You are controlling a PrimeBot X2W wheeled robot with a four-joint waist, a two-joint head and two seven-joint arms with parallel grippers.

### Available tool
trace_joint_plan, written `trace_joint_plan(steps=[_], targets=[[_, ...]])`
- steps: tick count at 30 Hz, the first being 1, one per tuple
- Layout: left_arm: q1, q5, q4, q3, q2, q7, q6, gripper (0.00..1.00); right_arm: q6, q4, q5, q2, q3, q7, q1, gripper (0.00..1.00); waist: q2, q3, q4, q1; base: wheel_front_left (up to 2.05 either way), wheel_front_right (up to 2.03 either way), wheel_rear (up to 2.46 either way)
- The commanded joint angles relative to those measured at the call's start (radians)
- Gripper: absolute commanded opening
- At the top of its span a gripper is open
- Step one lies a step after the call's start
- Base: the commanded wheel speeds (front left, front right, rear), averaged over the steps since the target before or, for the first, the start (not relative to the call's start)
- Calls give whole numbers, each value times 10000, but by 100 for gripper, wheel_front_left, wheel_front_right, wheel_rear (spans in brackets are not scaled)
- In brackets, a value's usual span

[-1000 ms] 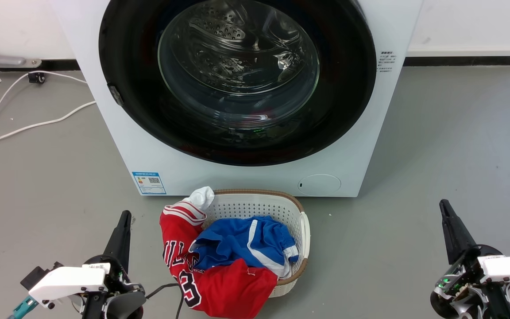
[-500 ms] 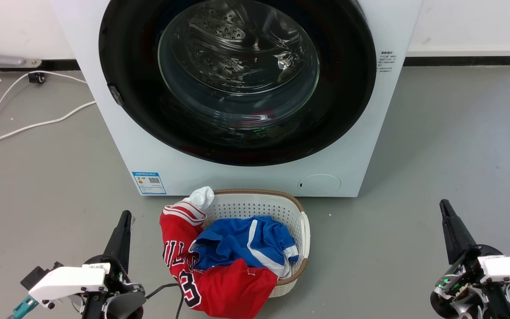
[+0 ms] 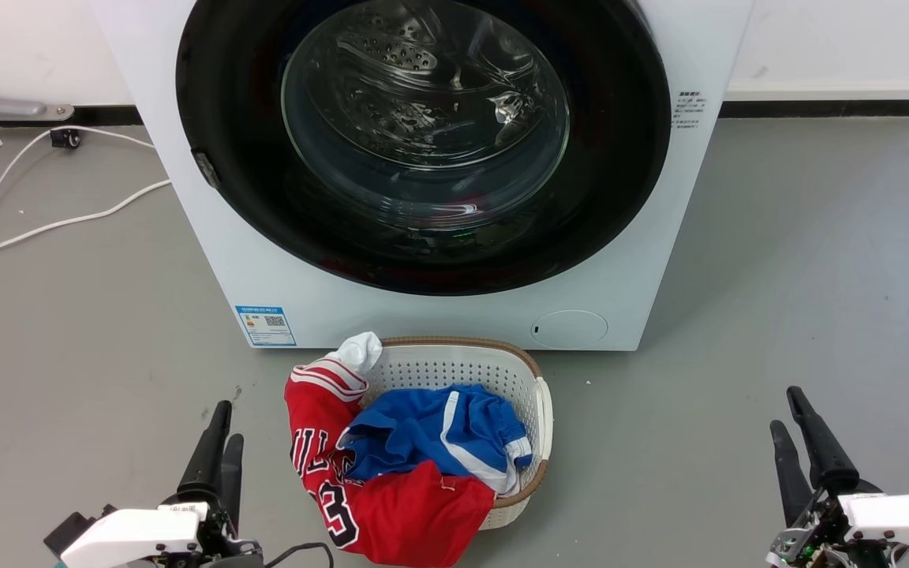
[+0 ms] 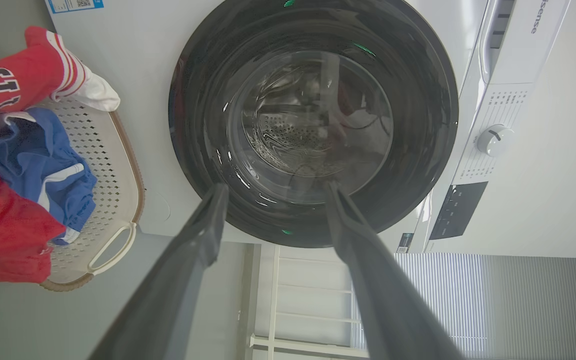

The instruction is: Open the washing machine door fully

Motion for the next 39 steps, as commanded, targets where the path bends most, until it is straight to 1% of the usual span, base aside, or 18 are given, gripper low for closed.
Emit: trace_joint_plan(steps=[1, 4, 12, 18, 25, 26, 28, 39], targets=[[-124, 288, -291, 34, 20, -133, 19, 100, 2, -280, -274, -23, -1, -139, -146, 100, 0, 3, 3, 0, 0, 0, 0], [-123, 625, -395, 62, 20, -229, 52, 100, 2, -382, -570, -22, -12, -236, -126, 100, 0, 5, 3, 0, 0, 0, 0], [-104, 2279, -1053, -62, 21, -594, 341, 100, 2, -971, -2306, -18, -16, -602, -26, 100, 0, 16, 19, 0, 0, 0, 0], [-7, 3828, -1497, -279, 22, -847, 656, 100, 2, -1457, -3922, -15, 143, -853, 63, 100, 0, 26, 32, 0, 0, 0, 0], [138, 5565, -1706, -554, 27, -1121, 1006, 100, 2, -1956, -5855, -11, 383, -1128, 176, 100, 0, 30, 46, 0, 0, 0, 0], [166, 6025, -1738, -628, 50, -1195, 1110, 100, 2, -2078, -6397, -10, 450, -1205, 216, 100, 0, 29, 48, 0, 0, 0, 0], [188, 6438, -1775, -706, 84, -1271, 1215, 100, 2, -2190, -6902, -9, 503, -1276, 257, 100, 0, 29, 53, 0, 0, 0, 0], [287, 8102, -2074, -1126, 269, -1647, 1677, 100, 3, -2551, -9060, -3, 698, -1656, 487, 100, 0, 27, 81, 0, 0, 0, 0]])
